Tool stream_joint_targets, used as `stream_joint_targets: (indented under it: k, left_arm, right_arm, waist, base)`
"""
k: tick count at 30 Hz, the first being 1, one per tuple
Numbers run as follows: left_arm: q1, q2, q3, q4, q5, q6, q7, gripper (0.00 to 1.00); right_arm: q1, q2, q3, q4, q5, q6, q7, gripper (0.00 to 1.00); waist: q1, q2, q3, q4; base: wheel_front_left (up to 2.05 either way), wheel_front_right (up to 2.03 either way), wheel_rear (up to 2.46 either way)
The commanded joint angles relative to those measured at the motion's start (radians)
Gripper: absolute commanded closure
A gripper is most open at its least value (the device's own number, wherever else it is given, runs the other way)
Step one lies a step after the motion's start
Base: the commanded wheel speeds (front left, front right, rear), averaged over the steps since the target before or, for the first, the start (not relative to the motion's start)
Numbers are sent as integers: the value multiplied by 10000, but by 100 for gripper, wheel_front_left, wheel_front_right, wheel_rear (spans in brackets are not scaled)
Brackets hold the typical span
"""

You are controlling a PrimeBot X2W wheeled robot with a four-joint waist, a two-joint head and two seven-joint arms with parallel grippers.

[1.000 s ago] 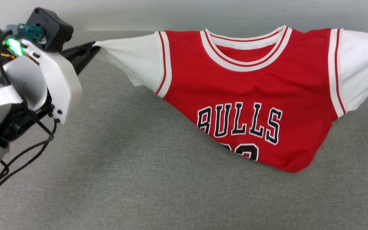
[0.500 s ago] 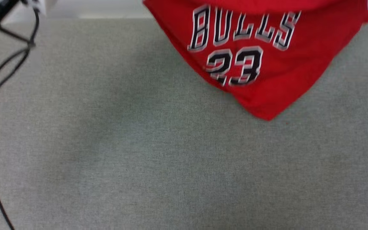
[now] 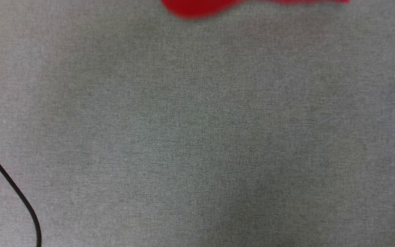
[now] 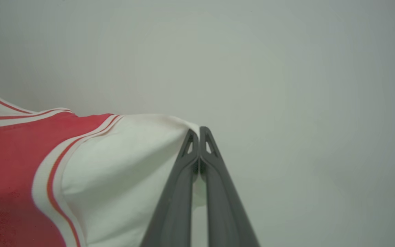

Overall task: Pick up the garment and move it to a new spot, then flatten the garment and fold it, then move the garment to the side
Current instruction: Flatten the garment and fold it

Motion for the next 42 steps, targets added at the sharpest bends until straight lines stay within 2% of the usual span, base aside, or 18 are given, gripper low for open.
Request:
stream_joint_targets:
  k: [1,9,17,25,34,35,38,39,42]
  left_arm:
    - [-501,-86,89,400,80,-25,-262,100]
    - [-1006,-228,-35,1808,77,-180,-1226,100]
    - [451,-427,-446,2655,-505,-252,-1945,100]
    - [2699,-695,-824,2952,-1258,-259,-3054,100]
    - [5694,-952,-1139,2845,-1885,-262,-3929,100]
    - [6543,-941,-1171,2733,-2014,-223,-4057,100]
    - [7378,-905,-1239,2571,-2057,-64,-4141,100]
    - [8231,-887,-1188,2359,-2203,108,-4202,100]
    - [9431,-675,-1210,1967,-2302,328,-4241,100]
  right_arm:
    - [-628,317,98,410,-224,-7,-305,100]
    - [-1852,1041,864,2114,-603,-7,-1378,100]
    - [-959,1451,1923,3417,-57,-7,-2313,100]
    - [845,1903,2710,4145,790,-7,-3279,100]
    - [3623,1993,3617,4181,1671,-7,-4203,100]
    - [4381,1921,3825,4093,1967,-7,-4391,100]
    - [5180,1808,4114,3983,2218,-7,-4525,100]
    - [5944,1693,4312,3836,2503,-7,-4666,100]
    - [6984,1510,4532,3494,2926,-7,-4826,100]
  waist:
    - [-1,0,222,12]
    - [-1,0,429,51]
    - [-1,0,539,36]
    - [-1,0,365,-27]
    - [-1,0,-487,-121]
    - [-1,0,-772,-138]
    - [-1,0,-1064,-158]
    - [-1,0,-1361,-184]
    - [-1,0,-1791,-232]
  base:
    - [0,0,0]
    - [0,0,0]
    - [0,0,0]
    - [0,0,0]
    - [0,0,0]
    - [0,0,0]
    - [0,0,0]
    - [0,0,0]
    - [0,0,0]
